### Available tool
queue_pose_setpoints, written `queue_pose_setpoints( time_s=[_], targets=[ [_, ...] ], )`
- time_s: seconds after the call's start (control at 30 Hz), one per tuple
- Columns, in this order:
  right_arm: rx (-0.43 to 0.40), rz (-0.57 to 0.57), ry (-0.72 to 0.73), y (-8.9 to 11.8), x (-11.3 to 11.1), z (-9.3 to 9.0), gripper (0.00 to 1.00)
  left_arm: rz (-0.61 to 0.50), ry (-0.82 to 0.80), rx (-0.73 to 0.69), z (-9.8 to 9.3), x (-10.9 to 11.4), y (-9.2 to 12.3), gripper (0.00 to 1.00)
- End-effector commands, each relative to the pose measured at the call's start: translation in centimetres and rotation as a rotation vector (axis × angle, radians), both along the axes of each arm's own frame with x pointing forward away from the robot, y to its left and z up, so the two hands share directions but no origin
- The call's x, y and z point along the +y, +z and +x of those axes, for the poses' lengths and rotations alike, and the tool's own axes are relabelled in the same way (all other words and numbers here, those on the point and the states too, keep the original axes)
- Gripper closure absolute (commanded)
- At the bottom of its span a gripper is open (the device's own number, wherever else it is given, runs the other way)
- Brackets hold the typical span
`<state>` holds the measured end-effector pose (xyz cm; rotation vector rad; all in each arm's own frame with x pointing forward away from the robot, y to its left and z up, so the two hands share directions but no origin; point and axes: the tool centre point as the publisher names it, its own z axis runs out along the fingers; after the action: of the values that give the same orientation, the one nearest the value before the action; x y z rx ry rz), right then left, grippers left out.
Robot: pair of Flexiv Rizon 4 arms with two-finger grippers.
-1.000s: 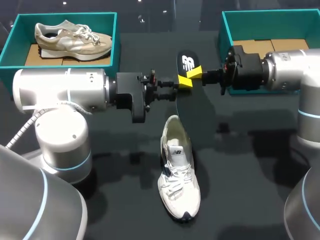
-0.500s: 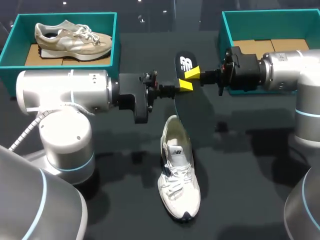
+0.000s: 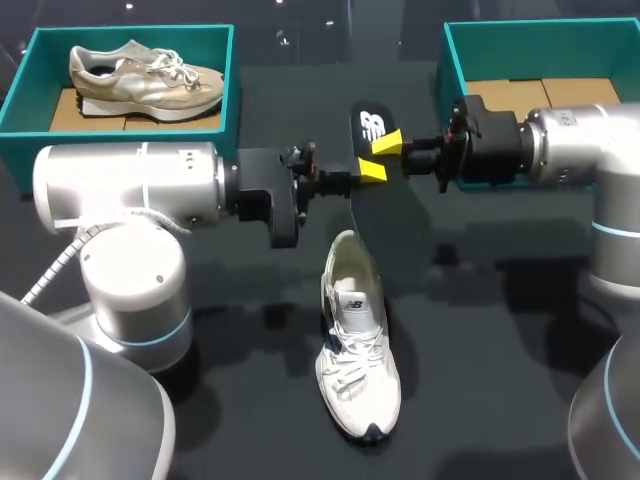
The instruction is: Take the shoe out of the shoebox, open the shoe tongue, remove and reinsert the insole, then place the shoe into the shoebox
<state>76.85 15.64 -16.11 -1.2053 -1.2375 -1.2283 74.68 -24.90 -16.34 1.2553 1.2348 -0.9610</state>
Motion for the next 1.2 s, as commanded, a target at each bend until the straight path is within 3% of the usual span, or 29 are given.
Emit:
queue_pose_setpoints(
  time_s=[0.03, 0.3, 0.43, 0.5, 0.57, 0.6, 1.1, 1.2],
  targets=[
    [-0.014, 0.005, -0.021, 0.1, -1.1, -1.1, 0.00, 0.003, 0.007, 0.005, -1.0, 2.2, 0.2, 1.00],
    [-0.051, 0.013, -0.036, 0.0, -3.2, -2.2, 0.00, 0.011, 0.041, 0.075, -1.6, 5.5, 0.6, 1.00],
    [-0.074, 0.005, -0.046, 0.0, -4.1, -2.8, 0.00, -0.018, 0.054, 0.217, -1.4, 6.7, 0.6, 1.00],
    [-0.074, 0.005, -0.046, 0.0, -4.1, -2.8, 0.00, -0.039, 0.075, 0.364, -1.2, 7.2, 0.5, 1.00],
    [-0.074, 0.005, -0.046, 0.0, -4.1, -2.8, 0.00, -0.068, 0.088, 0.635, -0.8, 7.6, 0.2, 1.00],
    [-0.074, 0.005, -0.046, 0.0, -4.1, -2.8, 0.00, -0.057, 0.093, 0.703, -0.7, 7.6, 0.0, 1.00],
    [-0.074, 0.005, -0.046, 0.0, -4.1, -2.8, 0.00, -0.057, 0.093, 0.703, -0.7, 7.6, 0.0, 1.00],
    [-0.074, 0.005, -0.046, 0.0, -4.1, -2.8, 0.00, 0.003, 0.095, 0.864, -0.9, 7.0, 0.5, 1.00]
  ],
)
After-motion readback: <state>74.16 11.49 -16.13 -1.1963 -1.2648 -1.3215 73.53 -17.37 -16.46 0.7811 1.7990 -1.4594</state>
